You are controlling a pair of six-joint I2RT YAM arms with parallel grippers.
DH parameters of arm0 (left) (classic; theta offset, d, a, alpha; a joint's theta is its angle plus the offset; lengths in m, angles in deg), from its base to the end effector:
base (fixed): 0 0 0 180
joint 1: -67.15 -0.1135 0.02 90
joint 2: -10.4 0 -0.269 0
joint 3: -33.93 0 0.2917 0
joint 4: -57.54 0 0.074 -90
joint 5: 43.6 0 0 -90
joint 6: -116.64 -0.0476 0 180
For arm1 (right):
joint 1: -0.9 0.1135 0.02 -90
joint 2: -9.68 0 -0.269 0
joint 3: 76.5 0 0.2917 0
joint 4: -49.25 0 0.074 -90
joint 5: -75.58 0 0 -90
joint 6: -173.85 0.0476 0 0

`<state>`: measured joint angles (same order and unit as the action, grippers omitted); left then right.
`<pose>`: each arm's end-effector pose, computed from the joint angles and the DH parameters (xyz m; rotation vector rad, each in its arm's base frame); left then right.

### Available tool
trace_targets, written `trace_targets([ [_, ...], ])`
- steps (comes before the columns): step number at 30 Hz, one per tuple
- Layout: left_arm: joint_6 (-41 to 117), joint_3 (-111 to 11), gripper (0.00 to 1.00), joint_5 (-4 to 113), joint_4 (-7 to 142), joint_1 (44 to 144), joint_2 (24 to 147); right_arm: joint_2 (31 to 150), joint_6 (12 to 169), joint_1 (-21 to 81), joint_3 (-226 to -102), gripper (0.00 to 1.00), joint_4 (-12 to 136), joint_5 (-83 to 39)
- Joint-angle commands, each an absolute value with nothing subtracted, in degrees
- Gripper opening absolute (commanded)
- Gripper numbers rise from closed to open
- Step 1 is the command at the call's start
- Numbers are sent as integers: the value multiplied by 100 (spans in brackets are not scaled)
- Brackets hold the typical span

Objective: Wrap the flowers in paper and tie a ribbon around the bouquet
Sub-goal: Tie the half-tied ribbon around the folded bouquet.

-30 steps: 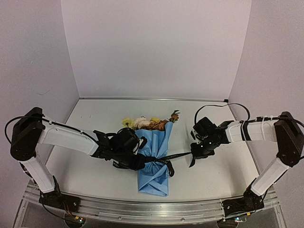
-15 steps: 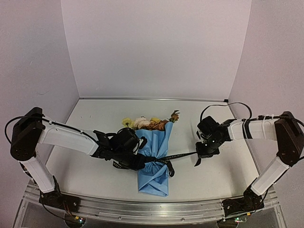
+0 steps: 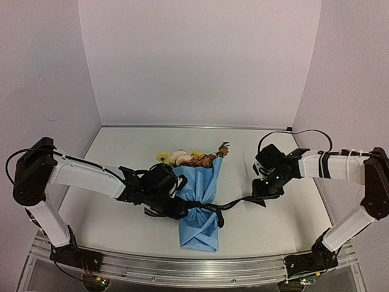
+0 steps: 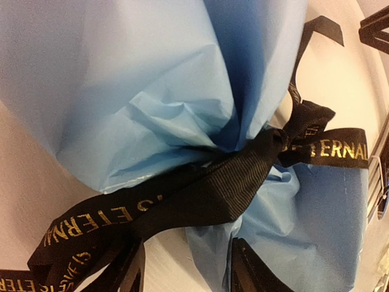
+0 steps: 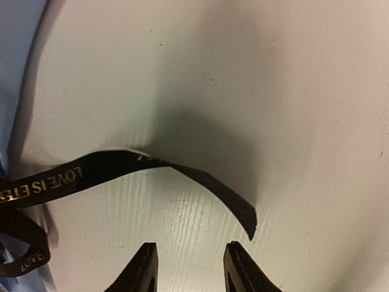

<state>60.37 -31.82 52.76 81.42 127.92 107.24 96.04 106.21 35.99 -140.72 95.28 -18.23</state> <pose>0.1768 -0.3267 0.1306 0.6804 2.6264 -0.7309 0.2586 0.1856 0.1592 -0.3305 2.7996 0.3435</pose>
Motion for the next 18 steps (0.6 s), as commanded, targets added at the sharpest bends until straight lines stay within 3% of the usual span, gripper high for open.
trace_targets([
  [1, 5890, -3449, 55, 5119, 8272, 12788, 10266, 9143, 10673, 3916, -14281, 42, 9865, -2030],
  [4, 5943, -3431, 64, 5035, 8212, 12788, 9919, 9146, 10936, 4207, -14246, 44, 9830, -2357],
  [8, 6093, -3257, 67, 4735, 8175, 12759, 9427, 9277, 11423, 4634, -14049, 42, 9264, -2579],
  [13, 6381, -3065, 64, 4077, 8599, 12508, 9158, 9608, 12094, 4955, -13804, 37, 8277, -2567],
  [18, 6566, -2422, 59, 4317, 8516, 11777, 8835, 9950, 12418, 5331, -13683, 34, 7711, -2336],
])
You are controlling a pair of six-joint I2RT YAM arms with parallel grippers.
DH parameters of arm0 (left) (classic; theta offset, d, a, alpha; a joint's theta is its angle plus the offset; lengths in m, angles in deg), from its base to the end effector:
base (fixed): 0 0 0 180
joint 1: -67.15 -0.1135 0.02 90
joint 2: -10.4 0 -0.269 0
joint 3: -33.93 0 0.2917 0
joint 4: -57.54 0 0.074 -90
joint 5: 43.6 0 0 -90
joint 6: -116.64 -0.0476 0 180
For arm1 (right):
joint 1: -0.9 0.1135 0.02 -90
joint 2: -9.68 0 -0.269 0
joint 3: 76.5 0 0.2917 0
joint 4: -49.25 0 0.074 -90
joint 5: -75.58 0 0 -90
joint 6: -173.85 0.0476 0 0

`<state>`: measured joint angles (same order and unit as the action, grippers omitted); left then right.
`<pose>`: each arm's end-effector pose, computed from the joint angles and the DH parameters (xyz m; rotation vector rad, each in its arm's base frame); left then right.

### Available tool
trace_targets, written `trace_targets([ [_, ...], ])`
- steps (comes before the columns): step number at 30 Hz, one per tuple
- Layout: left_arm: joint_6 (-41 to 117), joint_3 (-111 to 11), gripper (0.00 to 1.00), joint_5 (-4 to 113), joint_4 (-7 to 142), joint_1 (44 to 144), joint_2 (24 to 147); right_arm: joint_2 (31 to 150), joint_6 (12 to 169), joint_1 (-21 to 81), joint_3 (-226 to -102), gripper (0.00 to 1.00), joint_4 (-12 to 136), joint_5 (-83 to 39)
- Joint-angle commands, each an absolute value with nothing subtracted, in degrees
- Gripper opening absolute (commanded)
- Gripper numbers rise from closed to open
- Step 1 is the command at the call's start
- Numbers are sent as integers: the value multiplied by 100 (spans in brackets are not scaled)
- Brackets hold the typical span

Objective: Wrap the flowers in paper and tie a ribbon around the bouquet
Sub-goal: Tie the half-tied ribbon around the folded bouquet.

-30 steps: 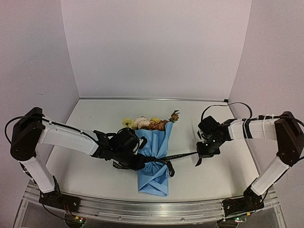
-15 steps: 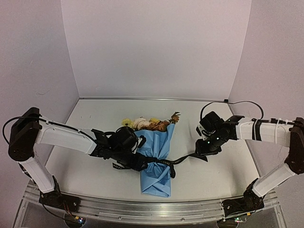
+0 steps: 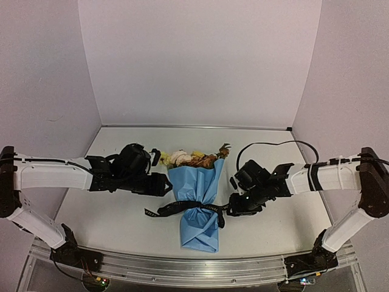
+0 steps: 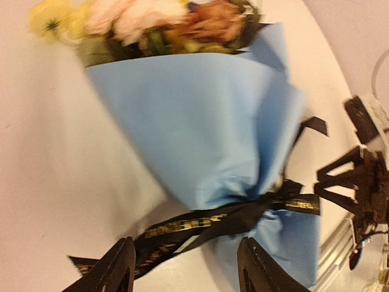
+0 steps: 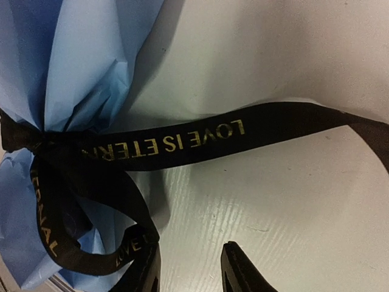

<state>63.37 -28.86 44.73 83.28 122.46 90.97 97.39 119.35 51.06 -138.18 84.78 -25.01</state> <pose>0.1957 -0.2803 0.2061 0.3818 2.4292 -0.7350 0.2040 0.2581 0.1481 -0.4259 2.7913 0.6782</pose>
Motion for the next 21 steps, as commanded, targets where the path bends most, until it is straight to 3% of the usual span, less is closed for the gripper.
trace_targets([
  [1, 6540, -2334, 59, 4341, 8502, 11688, 8801, 9997, 12481, 5369, -13632, 34, 7586, -2291],
  [21, 6470, -1846, 55, 4933, 8022, 11566, 9237, 9720, 12750, 5694, -12901, 30, 6929, -1737],
])
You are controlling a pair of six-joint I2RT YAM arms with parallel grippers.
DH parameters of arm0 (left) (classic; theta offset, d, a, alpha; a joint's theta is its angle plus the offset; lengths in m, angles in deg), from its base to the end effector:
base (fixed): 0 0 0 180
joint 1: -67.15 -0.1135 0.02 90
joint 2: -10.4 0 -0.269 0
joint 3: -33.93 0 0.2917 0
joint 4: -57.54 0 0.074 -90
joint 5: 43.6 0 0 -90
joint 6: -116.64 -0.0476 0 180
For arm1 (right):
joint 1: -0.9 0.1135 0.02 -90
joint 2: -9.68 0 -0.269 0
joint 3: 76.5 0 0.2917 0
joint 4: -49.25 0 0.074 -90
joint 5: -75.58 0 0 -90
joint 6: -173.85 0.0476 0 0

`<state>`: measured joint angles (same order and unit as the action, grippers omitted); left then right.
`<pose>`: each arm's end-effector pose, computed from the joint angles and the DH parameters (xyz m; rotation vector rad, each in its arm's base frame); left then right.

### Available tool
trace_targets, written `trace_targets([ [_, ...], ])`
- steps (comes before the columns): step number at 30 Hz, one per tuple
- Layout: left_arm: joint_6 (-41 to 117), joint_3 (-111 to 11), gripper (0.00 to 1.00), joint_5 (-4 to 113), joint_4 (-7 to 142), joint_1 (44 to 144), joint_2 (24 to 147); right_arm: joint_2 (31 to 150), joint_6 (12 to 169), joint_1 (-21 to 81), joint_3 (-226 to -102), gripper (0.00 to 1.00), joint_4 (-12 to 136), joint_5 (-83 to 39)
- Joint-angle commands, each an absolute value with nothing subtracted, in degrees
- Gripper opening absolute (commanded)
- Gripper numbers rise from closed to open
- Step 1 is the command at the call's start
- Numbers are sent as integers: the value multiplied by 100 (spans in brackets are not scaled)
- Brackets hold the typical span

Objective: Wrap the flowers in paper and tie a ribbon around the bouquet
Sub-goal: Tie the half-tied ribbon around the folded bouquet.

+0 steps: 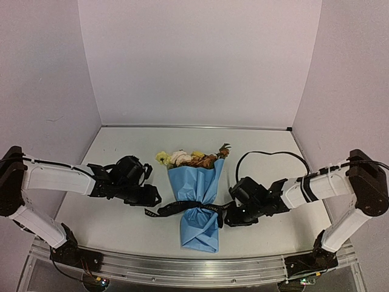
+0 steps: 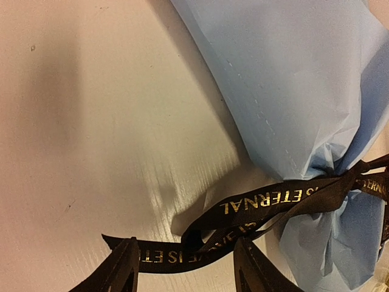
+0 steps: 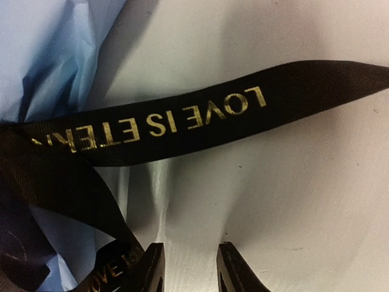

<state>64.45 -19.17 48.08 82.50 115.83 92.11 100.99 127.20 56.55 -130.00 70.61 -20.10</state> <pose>0.2033 -0.2334 0.1422 0.2617 2.6164 -0.6209 0.1760 0.2659 0.0994 -0.3366 2.7678 0.6743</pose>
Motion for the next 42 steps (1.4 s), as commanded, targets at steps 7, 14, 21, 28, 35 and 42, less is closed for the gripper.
trace_targets([
  [7, 6449, -1816, 55, 5036, 7952, 11563, 9319, 9677, 12683, 5857, -12939, 31, 6849, -1725],
  [14, 6418, -1811, 54, 5089, 7951, 11560, 9347, 10062, 12713, 5928, -13124, 31, 6732, -1800],
  [21, 6292, -1876, 54, 5245, 7923, 11566, 9619, 10318, 12813, 5935, -13190, 31, 6410, -1819],
  [28, 6231, -1923, 54, 5338, 7880, 11569, 9855, 10472, 12919, 6000, -13176, 29, 6156, -1779],
  [35, 6131, -2077, 54, 5423, 7922, 11576, 10050, 10502, 12956, 6003, -13104, 7, 5886, -1723],
  [42, 5954, -2303, 54, 5367, 7934, 11613, 10269, 10313, 12784, 6001, -13147, 0, 6101, -1670],
])
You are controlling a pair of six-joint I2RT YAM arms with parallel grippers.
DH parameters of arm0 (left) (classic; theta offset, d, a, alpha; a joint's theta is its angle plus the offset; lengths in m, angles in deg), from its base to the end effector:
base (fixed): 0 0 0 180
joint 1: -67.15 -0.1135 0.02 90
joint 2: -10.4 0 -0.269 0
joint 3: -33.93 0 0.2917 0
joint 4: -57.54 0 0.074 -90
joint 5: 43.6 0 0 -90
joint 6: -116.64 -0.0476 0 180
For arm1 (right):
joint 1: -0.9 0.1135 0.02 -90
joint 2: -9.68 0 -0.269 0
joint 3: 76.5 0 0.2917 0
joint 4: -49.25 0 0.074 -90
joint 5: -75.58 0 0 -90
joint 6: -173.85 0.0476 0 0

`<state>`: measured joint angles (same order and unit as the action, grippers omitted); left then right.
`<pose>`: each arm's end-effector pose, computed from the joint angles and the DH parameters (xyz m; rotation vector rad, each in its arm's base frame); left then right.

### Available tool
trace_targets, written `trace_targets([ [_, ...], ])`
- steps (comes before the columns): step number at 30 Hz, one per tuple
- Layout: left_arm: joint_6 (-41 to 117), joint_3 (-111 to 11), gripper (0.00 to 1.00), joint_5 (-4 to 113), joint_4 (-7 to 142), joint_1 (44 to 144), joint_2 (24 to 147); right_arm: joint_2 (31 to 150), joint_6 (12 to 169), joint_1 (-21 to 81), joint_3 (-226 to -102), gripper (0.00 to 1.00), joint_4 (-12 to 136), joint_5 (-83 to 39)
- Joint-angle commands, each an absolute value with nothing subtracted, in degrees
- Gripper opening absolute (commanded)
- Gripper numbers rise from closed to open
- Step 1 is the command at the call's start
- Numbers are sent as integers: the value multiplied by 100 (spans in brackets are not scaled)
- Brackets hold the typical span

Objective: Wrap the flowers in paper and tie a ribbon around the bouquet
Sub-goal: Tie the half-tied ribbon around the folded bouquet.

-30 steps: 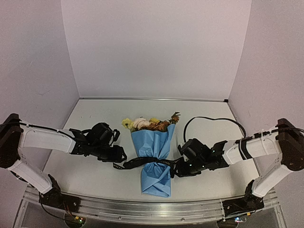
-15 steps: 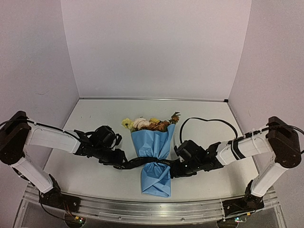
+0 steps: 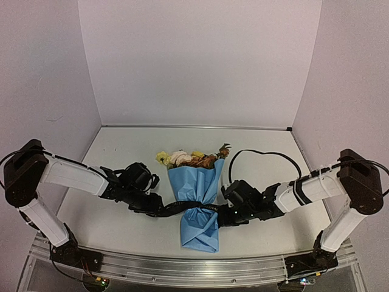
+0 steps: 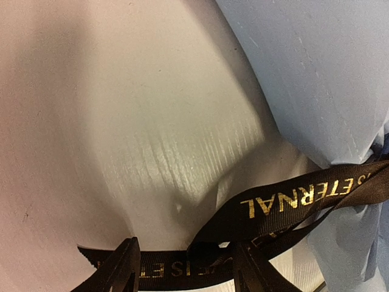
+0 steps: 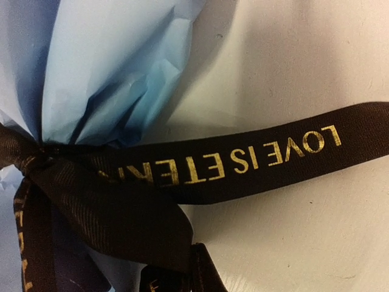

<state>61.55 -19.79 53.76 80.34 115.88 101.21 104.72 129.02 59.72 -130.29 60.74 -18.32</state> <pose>0.2047 -0.2425 0.1017 0.3803 2.7399 -0.6286 0.1714 0.2896 0.0924 -0.3502 2.6664 0.7707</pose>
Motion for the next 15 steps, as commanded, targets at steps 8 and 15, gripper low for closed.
trace_targets([
  [8, 5805, -2624, 49, 5285, 7992, 11749, 10558, 10160, 12595, 6002, -13234, 0, 6578, -1611],
  [15, 5834, -2686, 16, 4939, 8051, 11899, 10506, 9964, 12349, 6006, -13351, 0, 7148, -1311],
])
